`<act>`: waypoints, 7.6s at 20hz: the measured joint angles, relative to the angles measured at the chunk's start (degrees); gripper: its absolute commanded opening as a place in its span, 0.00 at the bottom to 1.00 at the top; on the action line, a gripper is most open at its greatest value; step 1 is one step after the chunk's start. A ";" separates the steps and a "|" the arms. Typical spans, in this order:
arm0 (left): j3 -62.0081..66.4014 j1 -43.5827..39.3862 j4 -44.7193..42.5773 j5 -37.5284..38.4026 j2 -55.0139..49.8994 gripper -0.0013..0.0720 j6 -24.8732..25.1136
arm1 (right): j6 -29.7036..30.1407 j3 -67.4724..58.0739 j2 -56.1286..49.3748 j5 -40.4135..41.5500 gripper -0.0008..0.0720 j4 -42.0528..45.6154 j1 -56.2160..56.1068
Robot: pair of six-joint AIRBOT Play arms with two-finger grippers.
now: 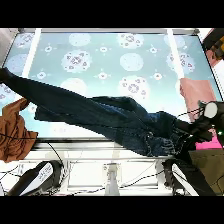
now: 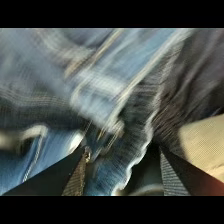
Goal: Fold the clothes and pants, and hang the long-sleeved shirts on hangers.
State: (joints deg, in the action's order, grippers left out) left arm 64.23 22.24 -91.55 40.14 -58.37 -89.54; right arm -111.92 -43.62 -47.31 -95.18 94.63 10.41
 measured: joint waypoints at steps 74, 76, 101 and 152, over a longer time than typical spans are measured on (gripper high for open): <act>35.50 -14.78 19.32 12.46 -21.00 0.06 -3.32 | 40.44 -29.53 -39.80 94.23 0.06 -55.60 -0.28; 35.93 -15.93 20.96 22.14 -19.39 0.06 -1.53 | 40.44 -29.57 -39.82 96.30 0.06 -55.71 -0.28; 21.73 -46.93 37.92 59.58 -17.22 0.06 6.99 | 40.57 -29.57 -39.87 96.76 0.06 -55.49 -0.24; -13.73 0.52 52.65 8.70 -22.36 0.06 28.83 | 41.07 -29.59 -38.82 90.99 0.06 -52.09 0.26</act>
State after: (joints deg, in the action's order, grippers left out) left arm 50.50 22.76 -38.89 48.84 -80.73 -60.71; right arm -70.85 -73.21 -86.13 -4.19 42.54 10.68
